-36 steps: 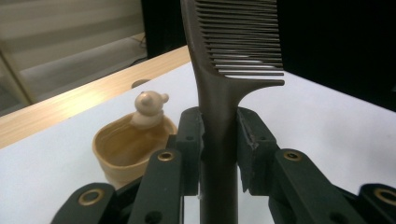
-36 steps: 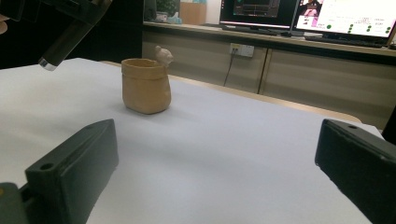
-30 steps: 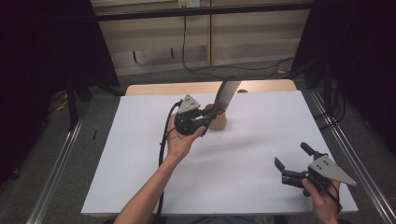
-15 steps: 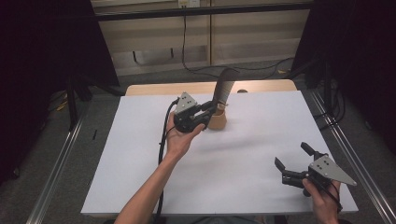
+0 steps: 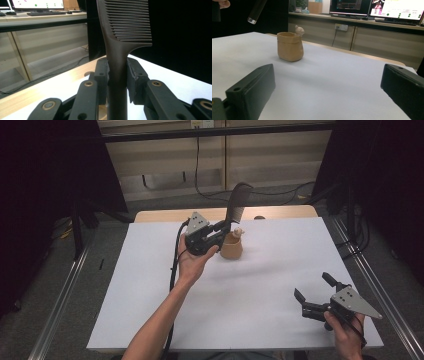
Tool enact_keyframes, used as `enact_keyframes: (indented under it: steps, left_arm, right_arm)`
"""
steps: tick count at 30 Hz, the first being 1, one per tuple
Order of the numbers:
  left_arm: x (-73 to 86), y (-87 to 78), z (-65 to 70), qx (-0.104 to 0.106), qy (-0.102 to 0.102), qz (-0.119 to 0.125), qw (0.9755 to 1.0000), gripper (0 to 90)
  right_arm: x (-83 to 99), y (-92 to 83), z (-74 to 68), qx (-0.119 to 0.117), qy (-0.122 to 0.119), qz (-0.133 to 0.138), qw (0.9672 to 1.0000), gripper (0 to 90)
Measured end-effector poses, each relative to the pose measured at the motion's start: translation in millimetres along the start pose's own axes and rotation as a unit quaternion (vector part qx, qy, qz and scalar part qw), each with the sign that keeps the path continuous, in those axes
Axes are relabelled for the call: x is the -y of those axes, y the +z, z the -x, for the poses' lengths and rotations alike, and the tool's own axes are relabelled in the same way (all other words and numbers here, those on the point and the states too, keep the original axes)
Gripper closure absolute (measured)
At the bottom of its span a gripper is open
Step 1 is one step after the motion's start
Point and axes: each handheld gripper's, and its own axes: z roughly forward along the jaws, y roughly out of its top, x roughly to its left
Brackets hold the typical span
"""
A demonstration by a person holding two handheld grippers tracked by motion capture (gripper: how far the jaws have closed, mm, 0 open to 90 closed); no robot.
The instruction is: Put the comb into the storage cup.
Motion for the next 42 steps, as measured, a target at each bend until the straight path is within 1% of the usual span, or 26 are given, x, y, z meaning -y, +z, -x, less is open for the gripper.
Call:
enact_keyframes:
  steps: [1,6,10,11,16,17,18,19,20,24,25,27,28,30,31,32,33,35,36,37,39,42]
  left_arm:
    - [-3.0,0.7,-0.8,-0.002,0.003,-0.001,1.0000,72.9]
    - [-9.5,2.0,-5.4,-0.009,0.004,0.005,0.9999,72.9]
    - [-7.5,4.3,-8.8,-0.021,0.000,0.005,0.9998,72.9]
    - [-7.0,5.2,-9.5,-0.019,-0.001,0.004,0.9998,72.9]
    - [-8.8,10.4,-14.5,-0.025,-0.012,0.008,0.9996,72.9]
    - [-10.2,11.1,-16.2,-0.026,-0.006,0.008,0.9996,72.9]
    - [-11.2,12.2,-16.0,-0.027,-0.012,0.011,0.9995,72.9]
    - [-12.4,13.1,-16.2,-0.029,-0.008,0.010,0.9995,72.9]
    - [-13.1,13.9,-15.0,-0.033,-0.009,0.010,0.9994,72.8]
    - [-15.4,15.9,-14.9,-0.030,-0.001,0.013,0.9995,72.9]
    - [-15.9,17.1,-14.3,-0.029,-0.008,0.015,0.9995,72.9]
    - [-17.6,19.5,-15.6,-0.030,-0.005,0.015,0.9994,72.9]
    - [-18.1,21.2,-15.6,-0.030,-0.011,0.018,0.9993,72.9]
    - [-18.9,25.0,-15.6,-0.033,-0.011,0.017,0.9993,72.9]
    - [-19.5,26.7,-16.4,-0.031,-0.003,0.014,0.9994,72.9]
    - [-19.8,28.4,-16.1,-0.030,-0.004,0.015,0.9994,72.9]
    - [-20.1,29.8,-15.4,-0.030,-0.010,0.018,0.9993,72.9]
    - [-20.5,32.5,-15.7,-0.028,-0.013,0.023,0.9993,72.8]
    - [-20.6,33.5,-16.0,-0.028,-0.010,0.023,0.9993,72.9]
    - [-20.7,35.5,-16.2,-0.027,-0.013,0.023,0.9993,72.9]
    - [-20.7,39.0,-16.9,-0.025,-0.008,0.022,0.9994,72.9]
    - [-20.4,42.6,-18.6,-0.025,-0.009,0.018,0.9995,72.9]
  right_arm:
    - [0.0,0.0,-0.1,0.000,0.000,0.000,1.0000,0.0]
    - [0.0,0.1,0.2,-0.001,0.000,0.000,1.0000,0.0]
    - [0.0,0.0,0.0,0.000,0.000,0.000,1.0000,0.0]
    - [0.0,0.2,-0.1,0.001,0.000,0.000,1.0000,0.0]
    - [0.0,0.4,-0.3,-0.001,0.000,0.001,1.0000,0.0]
    - [0.0,0.3,-0.3,-0.001,0.000,0.001,1.0000,0.0]
    - [0.1,0.5,-0.1,-0.001,0.000,0.001,1.0000,0.0]
    - [0.0,0.4,0.1,0.000,0.000,0.001,1.0000,0.0]
    - [0.0,0.4,0.3,-0.001,-0.001,0.002,1.0000,0.0]
    - [0.0,0.2,0.7,-0.002,0.000,0.002,1.0000,0.0]
    - [0.0,0.2,0.6,-0.002,0.000,0.001,1.0000,0.0]
    - [-0.1,0.1,0.4,-0.002,-0.001,0.002,1.0000,0.0]
    - [-0.1,-0.1,0.2,-0.002,0.000,0.002,1.0000,0.0]
    - [-0.1,-0.1,0.4,-0.001,-0.001,0.002,1.0000,0.0]
    - [-0.1,0.2,0.5,-0.001,-0.001,0.002,1.0000,0.0]
    - [0.0,0.3,0.6,-0.001,-0.002,0.002,1.0000,0.0]
    - [0.0,0.3,0.6,-0.001,-0.002,0.002,1.0000,0.0]
    - [0.0,0.0,0.4,-0.001,-0.001,0.002,1.0000,0.0]
    - [-0.1,-0.1,0.4,-0.001,0.000,0.002,1.0000,0.0]
    - [-0.1,-0.1,0.5,-0.001,0.000,0.003,1.0000,0.0]
    - [-0.1,-0.2,0.7,-0.001,0.001,0.003,1.0000,0.0]
    - [-0.1,-0.3,0.6,-0.001,0.001,0.002,1.0000,0.0]
